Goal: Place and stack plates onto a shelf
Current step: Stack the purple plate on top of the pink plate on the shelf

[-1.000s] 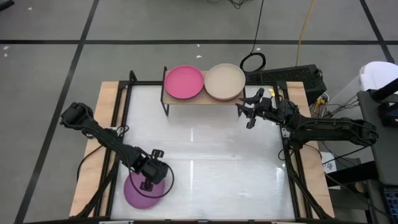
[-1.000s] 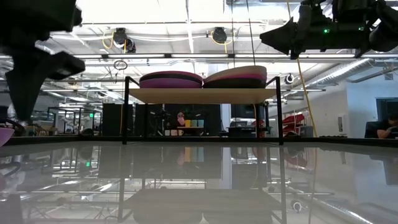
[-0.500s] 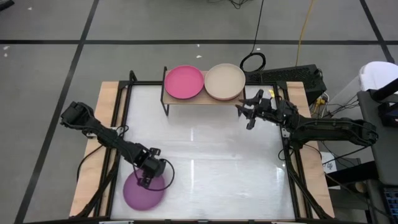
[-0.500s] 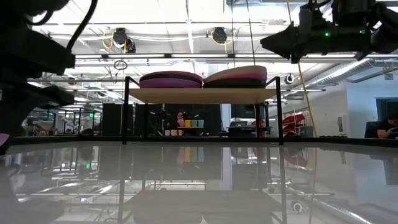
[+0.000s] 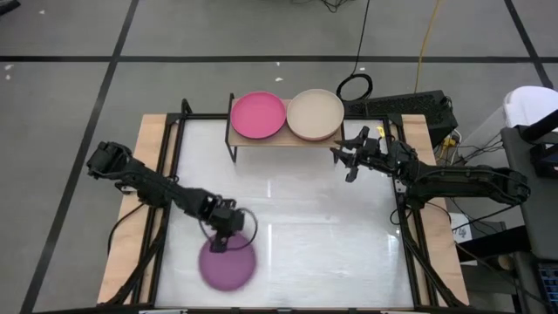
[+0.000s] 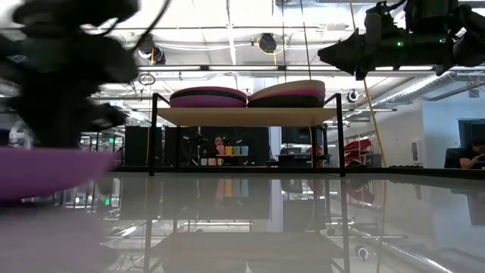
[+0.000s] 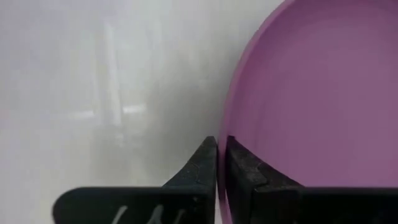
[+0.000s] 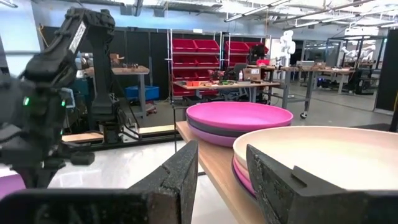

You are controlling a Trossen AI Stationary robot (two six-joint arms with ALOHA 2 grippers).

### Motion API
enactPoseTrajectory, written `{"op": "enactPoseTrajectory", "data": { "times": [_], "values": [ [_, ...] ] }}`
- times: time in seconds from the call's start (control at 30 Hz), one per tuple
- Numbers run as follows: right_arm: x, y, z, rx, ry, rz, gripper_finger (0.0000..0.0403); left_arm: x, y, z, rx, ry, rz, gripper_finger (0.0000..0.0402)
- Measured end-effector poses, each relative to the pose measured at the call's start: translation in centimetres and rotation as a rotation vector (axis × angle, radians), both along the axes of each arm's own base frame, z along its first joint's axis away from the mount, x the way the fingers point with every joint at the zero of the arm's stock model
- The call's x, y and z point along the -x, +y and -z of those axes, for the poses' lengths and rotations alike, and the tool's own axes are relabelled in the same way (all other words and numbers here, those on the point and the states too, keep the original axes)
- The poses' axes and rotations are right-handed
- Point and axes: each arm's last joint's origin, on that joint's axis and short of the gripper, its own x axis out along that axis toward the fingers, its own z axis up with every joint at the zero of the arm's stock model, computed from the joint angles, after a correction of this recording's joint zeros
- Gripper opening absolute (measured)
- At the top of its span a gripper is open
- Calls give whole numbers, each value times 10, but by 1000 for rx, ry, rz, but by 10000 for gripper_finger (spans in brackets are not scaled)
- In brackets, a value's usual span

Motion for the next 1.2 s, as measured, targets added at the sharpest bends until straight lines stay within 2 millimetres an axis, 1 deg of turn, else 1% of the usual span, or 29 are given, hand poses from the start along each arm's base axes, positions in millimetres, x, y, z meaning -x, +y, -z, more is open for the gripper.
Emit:
{"op": "enactPoseTrajectory", "data": {
  "times": [0.1,0.2,0.4,0.53,0.63,0.73,0.83,0.9,1.03,1.2],
  "values": [
    [0,0,0,16,6,2,118,-16,12,-14,-4,-73,-40,10],
    [0,0,0,20,8,1,118,-27,24,-29,-11,-97,-27,10],
    [0,0,2,26,27,2,118,-48,49,-71,-74,-180,32,10],
    [0,0,5,53,74,4,118,-58,74,-103,-114,-214,29,10],
    [0,0,6,88,98,7,118,-59,99,-127,-174,-212,-40,10],
    [0,0,6,132,111,11,118,-60,124,-153,-198,-246,-96,10],
    [0,0,4,201,108,23,118,-56,146,-179,-232,-279,-126,10],
    [0,0,1,235,90,29,118,-54,162,-192,-268,-321,-139,10],
    [1,0,-4,247,36,35,118,-45,194,-203,-331,-350,-187,10],
    [0,0,-2,220,55,31,118,-33,225,-207,-357,-354,-296,10]
  ]
}}
